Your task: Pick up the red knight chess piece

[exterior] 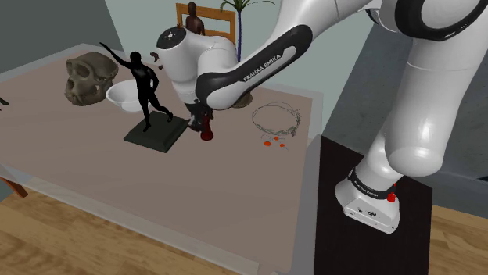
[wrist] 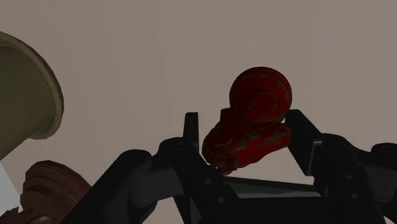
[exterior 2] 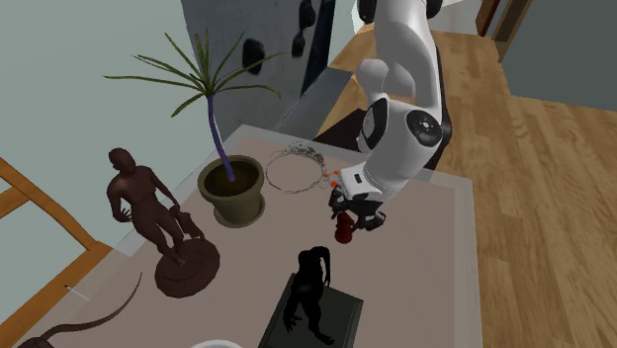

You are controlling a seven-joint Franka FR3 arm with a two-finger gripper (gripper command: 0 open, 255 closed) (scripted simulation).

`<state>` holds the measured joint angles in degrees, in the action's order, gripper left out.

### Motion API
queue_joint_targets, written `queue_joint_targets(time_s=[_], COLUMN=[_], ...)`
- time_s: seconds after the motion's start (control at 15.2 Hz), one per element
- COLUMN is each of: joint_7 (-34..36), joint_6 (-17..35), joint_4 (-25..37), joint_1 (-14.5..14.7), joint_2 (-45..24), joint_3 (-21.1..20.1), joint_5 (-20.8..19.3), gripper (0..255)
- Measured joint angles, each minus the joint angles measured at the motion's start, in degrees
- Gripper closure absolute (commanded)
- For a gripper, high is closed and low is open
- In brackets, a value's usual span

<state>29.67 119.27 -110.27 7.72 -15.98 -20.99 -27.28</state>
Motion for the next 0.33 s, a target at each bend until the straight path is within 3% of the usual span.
queue_joint_targets(time_s=[0.33], joint_7=[-1.6], joint_6=[-2.8], joint_4=[1.6], joint_1=[-0.2], joint_2=[1.6], joint_3=[-0.4], joint_5=[1.3], gripper=[255])
